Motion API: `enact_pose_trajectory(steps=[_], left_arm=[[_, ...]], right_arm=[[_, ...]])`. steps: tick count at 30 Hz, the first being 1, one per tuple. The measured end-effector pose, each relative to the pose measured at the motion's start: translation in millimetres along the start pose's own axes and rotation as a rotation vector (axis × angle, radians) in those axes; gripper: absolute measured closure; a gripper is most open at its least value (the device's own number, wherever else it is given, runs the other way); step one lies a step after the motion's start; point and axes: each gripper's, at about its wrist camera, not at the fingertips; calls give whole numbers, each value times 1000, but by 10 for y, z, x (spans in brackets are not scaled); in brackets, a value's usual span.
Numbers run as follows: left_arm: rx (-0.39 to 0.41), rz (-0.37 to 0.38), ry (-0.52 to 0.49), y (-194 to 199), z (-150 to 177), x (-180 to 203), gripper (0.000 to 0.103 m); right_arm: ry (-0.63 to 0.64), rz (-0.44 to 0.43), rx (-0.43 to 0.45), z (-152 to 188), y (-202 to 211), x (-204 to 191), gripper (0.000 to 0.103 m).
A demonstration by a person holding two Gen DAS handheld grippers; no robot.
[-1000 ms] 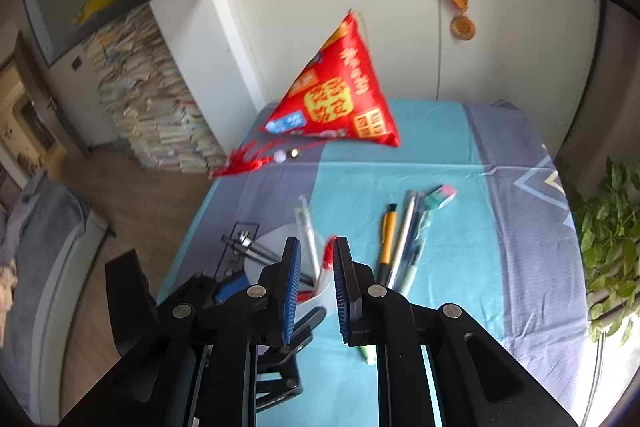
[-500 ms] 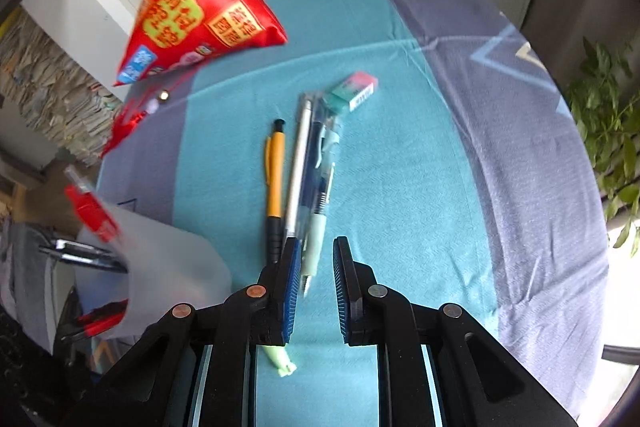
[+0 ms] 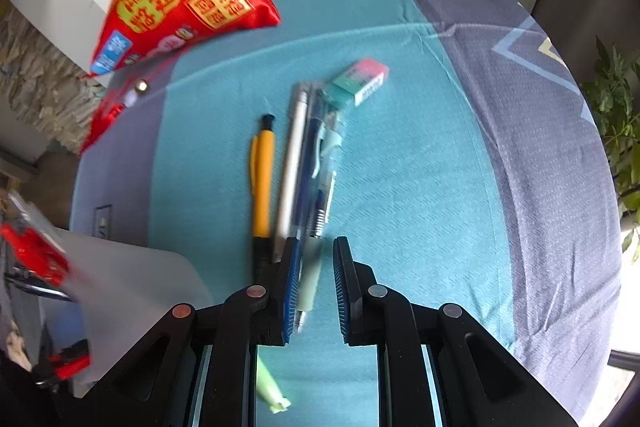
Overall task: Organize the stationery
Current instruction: 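Move the right gripper back to the pens and open over a clear pen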
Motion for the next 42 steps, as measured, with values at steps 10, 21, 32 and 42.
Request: enact_pose_trajectory(steps=[10,21,32,42], left_arm=[[0,1,1,0,4,-4,30],[0,1,0,0,4,-5,29],[1,0,-2,-3,7,-9,29],[1,0,-2,-3,8,-12,29]], right_arm=[[73,23,0,15,19,-111,87],[125,52,27,393,315,-26,92],[235,202,-49,951,398,166,84],[277,217,-35,402,240,-121,55]])
Point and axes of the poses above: each gripper's, at about its wrist camera, not at the fingertips, and y roughly against the way its jaws point, x to its right, z to its underside, and after that the axes turned 11 degrees about -x, right-handed
